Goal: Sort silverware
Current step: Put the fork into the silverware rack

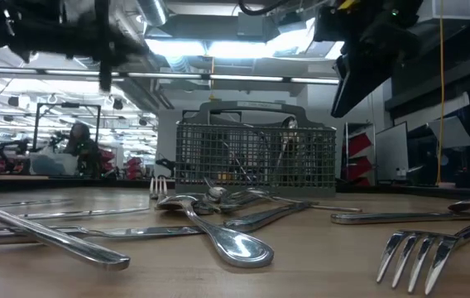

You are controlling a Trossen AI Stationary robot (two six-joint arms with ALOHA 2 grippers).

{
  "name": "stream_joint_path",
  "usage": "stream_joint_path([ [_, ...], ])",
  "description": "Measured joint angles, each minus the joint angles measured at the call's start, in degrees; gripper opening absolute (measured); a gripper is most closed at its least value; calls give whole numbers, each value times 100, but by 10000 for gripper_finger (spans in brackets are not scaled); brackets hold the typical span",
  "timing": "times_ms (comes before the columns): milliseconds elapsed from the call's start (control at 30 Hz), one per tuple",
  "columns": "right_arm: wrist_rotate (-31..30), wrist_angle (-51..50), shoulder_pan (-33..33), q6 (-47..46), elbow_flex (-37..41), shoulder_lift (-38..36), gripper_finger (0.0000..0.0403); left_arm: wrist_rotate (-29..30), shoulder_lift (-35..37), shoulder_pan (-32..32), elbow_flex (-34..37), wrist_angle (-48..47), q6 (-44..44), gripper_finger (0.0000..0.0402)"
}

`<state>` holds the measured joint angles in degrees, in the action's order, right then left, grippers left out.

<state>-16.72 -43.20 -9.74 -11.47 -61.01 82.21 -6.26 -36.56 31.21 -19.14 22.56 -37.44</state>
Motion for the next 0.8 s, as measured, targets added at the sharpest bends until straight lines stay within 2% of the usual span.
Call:
stream_joint_path([
  [133,-401,0,-2,-425,0,0,105,915,-259,-768,0,1244,1416,1],
  [267,-473,2,0,-792,0,0,105,1381,-850,-1303,0,2293,2589,0],
  [567,-471,4,0,-821,0,0,105,1488,-2945,-1549,-83,4777,4396,0],
  [800,-469,4,0,-821,0,0,105,1446,-4503,-1531,-976,5101,5155,2],
])
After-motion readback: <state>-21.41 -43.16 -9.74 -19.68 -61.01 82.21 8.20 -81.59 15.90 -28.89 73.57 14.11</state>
